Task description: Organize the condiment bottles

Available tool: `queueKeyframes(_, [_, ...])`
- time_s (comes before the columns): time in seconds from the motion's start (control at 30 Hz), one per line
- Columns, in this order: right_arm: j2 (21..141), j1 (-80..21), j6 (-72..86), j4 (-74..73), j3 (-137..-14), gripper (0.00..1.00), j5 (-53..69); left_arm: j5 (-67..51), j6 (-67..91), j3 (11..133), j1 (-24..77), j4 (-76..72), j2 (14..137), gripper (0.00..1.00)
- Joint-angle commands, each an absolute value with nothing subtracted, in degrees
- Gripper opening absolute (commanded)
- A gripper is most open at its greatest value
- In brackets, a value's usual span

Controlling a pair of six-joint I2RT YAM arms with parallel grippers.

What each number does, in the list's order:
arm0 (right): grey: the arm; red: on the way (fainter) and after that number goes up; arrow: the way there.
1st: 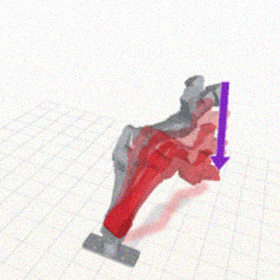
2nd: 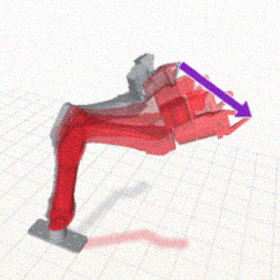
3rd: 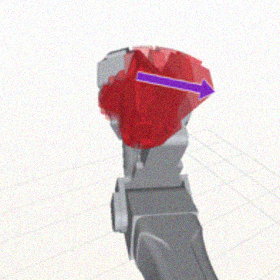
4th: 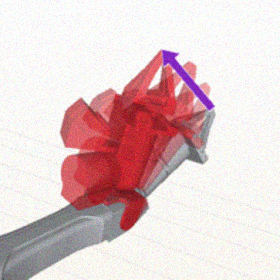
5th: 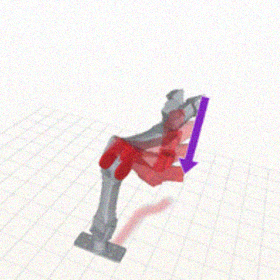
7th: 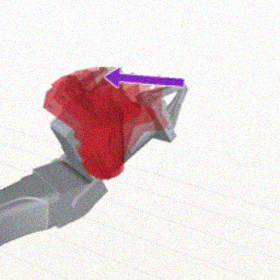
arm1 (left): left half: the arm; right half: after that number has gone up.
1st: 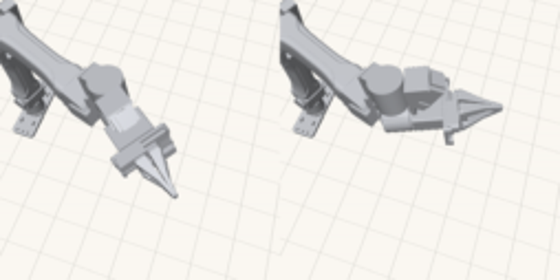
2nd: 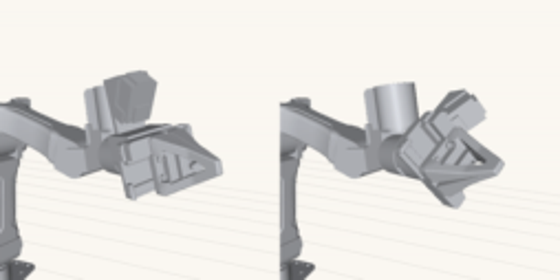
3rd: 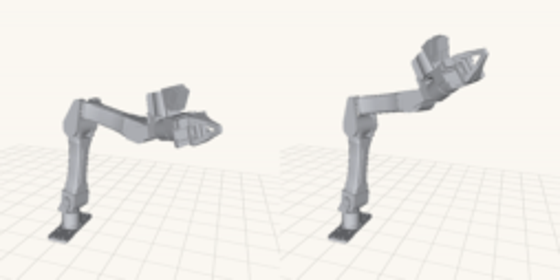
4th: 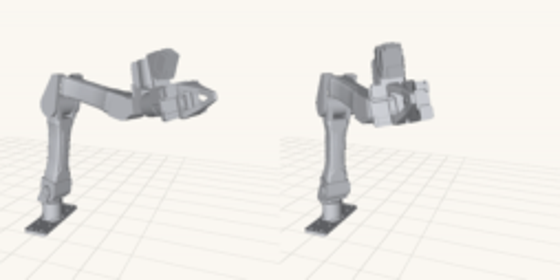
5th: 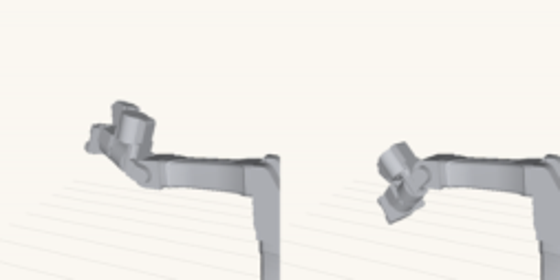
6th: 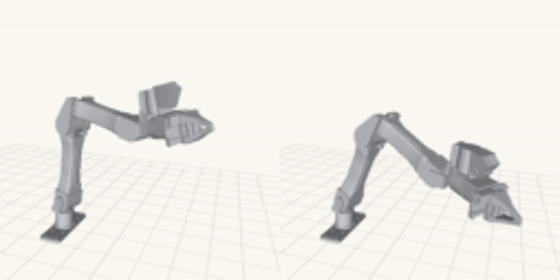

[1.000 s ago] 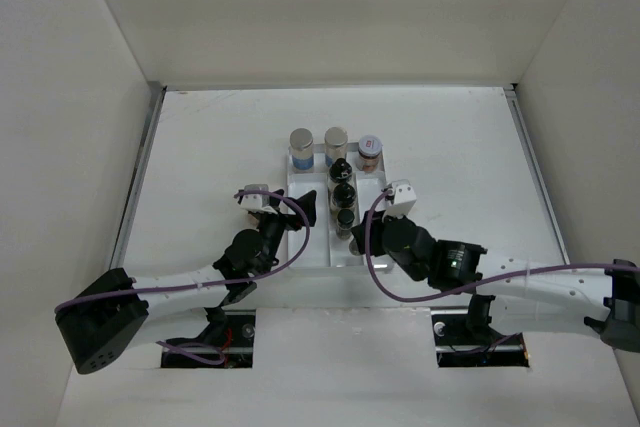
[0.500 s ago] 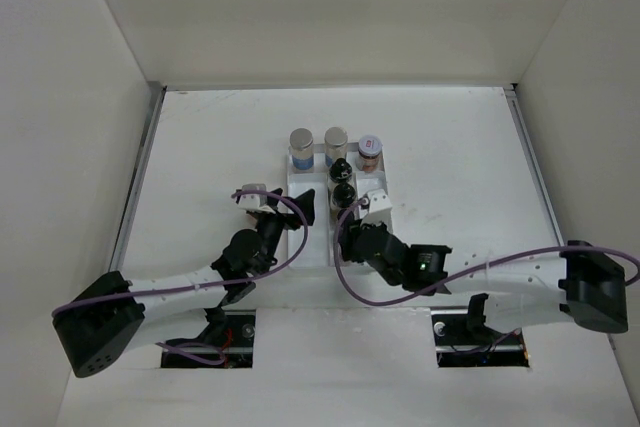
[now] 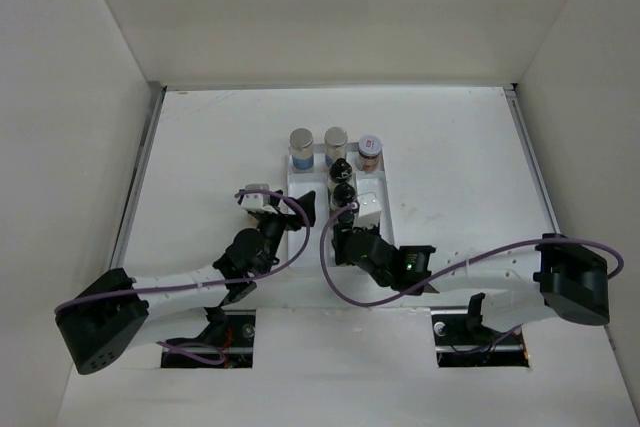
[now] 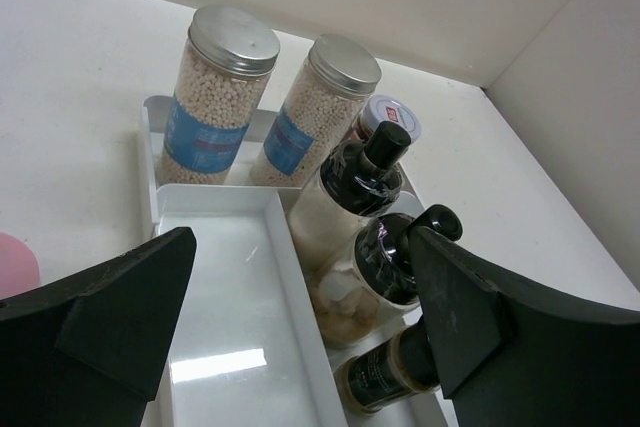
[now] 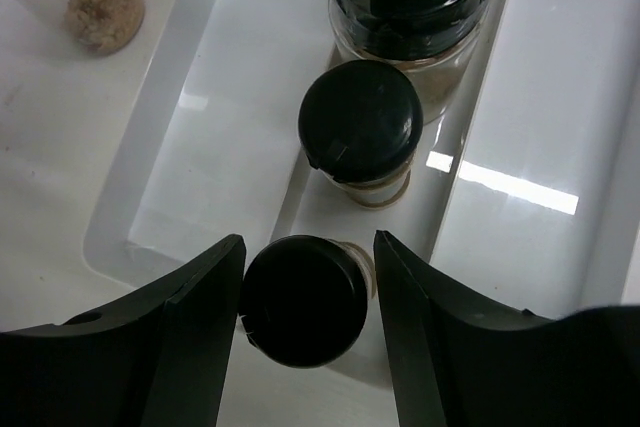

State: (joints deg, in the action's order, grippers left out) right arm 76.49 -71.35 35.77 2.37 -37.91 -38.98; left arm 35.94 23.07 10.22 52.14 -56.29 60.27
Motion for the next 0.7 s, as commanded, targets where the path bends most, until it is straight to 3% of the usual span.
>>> queueKeyframes(0.0, [76.21, -72.20, 35.59, 4.40, -39.81, 0.66, -39.64, 36.91, 23.03, 12.39, 51.72, -56.17, 60.56, 0.88])
queueKeyframes(0.17, [70.77, -72.46, 35.33, 3.52, -38.59, 0.84, -39.90, 39.02, 22.85, 14.58, 51.72, -49.85, 58.11, 0.88])
queueKeyframes(0.33, [59.53, -71.59, 31.65, 1.76, -36.57, 0.93, -39.38, 42.62, 21.80, 19.59, 52.07, -36.59, 50.55, 0.87])
queueKeyframes(0.43, [51.96, -67.20, 28.84, 1.50, -35.60, 0.92, -38.59, 43.68, 21.97, 23.19, 51.55, -27.63, 46.33, 0.83])
queueKeyframes(0.5, [47.74, -62.29, 27.51, 1.93, -35.51, 0.76, -37.62, 44.82, 22.15, 26.79, 50.15, -18.68, 44.04, 0.81])
queueKeyframes(0.53, [46.94, -59.31, 27.07, 2.89, -35.51, 0.61, -36.92, 45.26, 22.41, 28.37, 49.36, -14.46, 43.60, 0.81])
queueKeyframes(0.6, [46.23, -54.12, 27.16, 4.38, -35.68, 0.40, -34.47, 45.53, 23.02, 31.01, 47.78, -8.03, 43.94, 0.81])
queueKeyframes(0.67, [46.49, -49.02, 27.77, 8.07, -34.37, 0.35, -31.92, 45.35, 23.90, 33.30, 45.93, -1.70, 45.34, 0.81])
